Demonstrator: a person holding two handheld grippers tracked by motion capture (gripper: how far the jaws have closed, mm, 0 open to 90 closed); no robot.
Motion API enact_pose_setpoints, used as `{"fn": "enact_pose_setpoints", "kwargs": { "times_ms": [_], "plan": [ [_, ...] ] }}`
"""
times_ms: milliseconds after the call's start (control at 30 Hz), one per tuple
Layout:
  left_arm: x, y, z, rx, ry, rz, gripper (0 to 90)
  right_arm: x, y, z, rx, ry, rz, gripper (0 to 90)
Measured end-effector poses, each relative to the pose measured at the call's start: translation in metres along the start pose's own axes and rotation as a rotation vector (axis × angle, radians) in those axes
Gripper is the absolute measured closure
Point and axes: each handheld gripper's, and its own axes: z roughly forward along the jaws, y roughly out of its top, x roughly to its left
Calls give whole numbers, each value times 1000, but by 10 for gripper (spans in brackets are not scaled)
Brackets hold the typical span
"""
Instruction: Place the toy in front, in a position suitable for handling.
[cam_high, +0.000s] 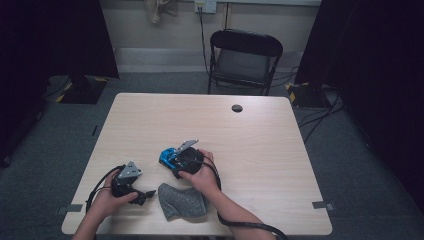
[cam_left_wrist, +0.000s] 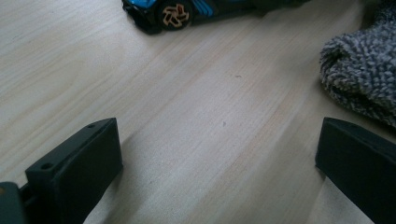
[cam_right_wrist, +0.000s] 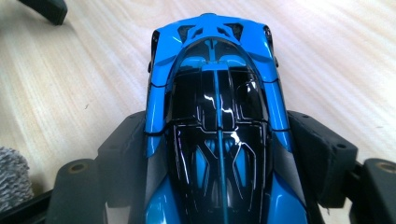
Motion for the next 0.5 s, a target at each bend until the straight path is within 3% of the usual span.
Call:
{"fn": "enact_pose_setpoints", "kwargs": {
  "times_ms": [500],
  "plan": [
    [0, 1, 1, -3, 2, -5, 0, -19, 1, -19, -3, -7, 25, 264]
  ]
}}
